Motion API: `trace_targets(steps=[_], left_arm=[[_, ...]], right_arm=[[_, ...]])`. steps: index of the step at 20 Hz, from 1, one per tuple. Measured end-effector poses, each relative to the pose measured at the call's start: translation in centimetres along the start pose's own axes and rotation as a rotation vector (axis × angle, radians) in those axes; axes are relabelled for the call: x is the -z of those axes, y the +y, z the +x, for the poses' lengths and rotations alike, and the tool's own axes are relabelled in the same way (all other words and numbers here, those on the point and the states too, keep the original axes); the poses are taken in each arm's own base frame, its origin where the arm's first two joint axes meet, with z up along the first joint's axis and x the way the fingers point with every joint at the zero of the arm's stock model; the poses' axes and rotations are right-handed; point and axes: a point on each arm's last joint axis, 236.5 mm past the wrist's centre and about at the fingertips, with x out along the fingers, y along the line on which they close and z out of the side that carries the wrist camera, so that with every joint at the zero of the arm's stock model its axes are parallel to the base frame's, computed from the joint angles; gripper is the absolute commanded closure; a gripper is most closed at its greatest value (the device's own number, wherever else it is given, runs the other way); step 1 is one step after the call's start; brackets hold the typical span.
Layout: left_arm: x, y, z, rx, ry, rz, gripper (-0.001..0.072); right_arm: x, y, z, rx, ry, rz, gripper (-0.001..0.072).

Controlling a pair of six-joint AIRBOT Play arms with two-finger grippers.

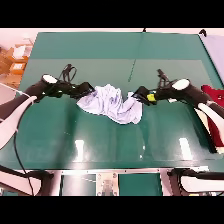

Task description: Fold the shirts.

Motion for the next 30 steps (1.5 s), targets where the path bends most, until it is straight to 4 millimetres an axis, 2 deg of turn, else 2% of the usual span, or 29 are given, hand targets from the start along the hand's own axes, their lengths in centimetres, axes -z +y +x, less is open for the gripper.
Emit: trace_targets(steps=[2, 3, 5, 7, 9, 12, 13, 15, 17, 18, 21, 23, 24, 26, 27, 28, 30], left_arm=[[0.7, -0.8, 1.3, 0.008, 0.012, 0.021, 0.0071], [0.9, -1.1, 1.9, 0.01, 0.011, 0.028, 0.0161], [1.0, -1.6, 2.7, 0.007, -0.001, 0.042, 0.0671], [0.9, -2.0, 3.0, 0.009, -0.01, 0.058, 0.0676], [0.1, -2.4, 2.6, 0.02, -0.02, 0.067, 0.0677], [-2.8, -4.9, -0.4, 0.067, -0.069, 0.113, 0.0677], [-4.2, -6.3, -2.2, 0.086, -0.103, 0.145, 0.0677], [-7.1, -10.5, -7.3, 0.119, -0.196, 0.252, 0.0677], [-9.1, -15.4, -13.7, 0.133, -0.309, 0.393, 0.0677], [-9.7, -18.3, -17.5, 0.134, -0.377, 0.475, 0.0677], [-9.8, -25.9, -29.6, 0.109, -0.609, 0.684, 0.0677], [-8.1, -29.7, -37.3, 0.06, -0.753, 0.787, 0.0677], [-7.1, -30.9, -40.5, 0.033, -0.811, 0.823, 0.0677], [-5.2, -31.8, -45.1, -0.041, -0.885, 0.867, 0.0676], [-4.6, -31.5, -46.2, -0.081, -0.893, 0.869, 0.0676], [-4.2, -30.7, -46.6, -0.122, -0.878, 0.864, 0.0676], [-3.8, -28.6, -45.7, -0.19, -0.81, 0.839, 0.0676]], right_arm=[[0.1, 0.4, 2.0, -0.01, 0.056, -0.004, 0.0696], [0.2, 0.5, 2.7, -0.014, 0.076, -0.002, 0.0697], [0.1, 0.5, 3.2, -0.018, 0.098, -0.002, 0.0698], [-0.5, 0.2, 2.7, -0.027, 0.106, 0.007, 0.0698], [-1.9, 0.2, 1.0, -0.042, 0.087, 0.01, 0.0698], [-5.6, 1.8, -4.4, -0.087, -0.011, -0.018, 0.0698], [-7.1, 3.1, -7.1, -0.111, -0.063, -0.043, 0.0698], [-10.0, 6.2, -13.3, -0.152, -0.188, -0.117, 0.0698], [-11.6, 10.0, -20.6, -0.183, -0.325, -0.219, 0.0698], [-11.8, 12.0, -24.2, -0.195, -0.394, -0.272, 0.0698], [-10.4, 17.4, -35.6, -0.195, -0.628, -0.438, 0.0698], [-8.1, 20.0, -42.2, -0.168, -0.783, -0.524, 0.0698], [-6.9, 20.7, -45.1, -0.138, -0.857, -0.556, 0.0698], [-4.8, 21.5, -48.9, -0.078, -0.967, -0.594, 0.0697], [-3.9, 21.6, -50.1, -0.05, -1.002, -0.607, 0.0698], [-3.1, 21.6, -50.6, -0.028, -1.011, -0.611, 0.0698], [-2.5, 20.4, -49.9, 0.002, -0.973, -0.585, 0.0697]])
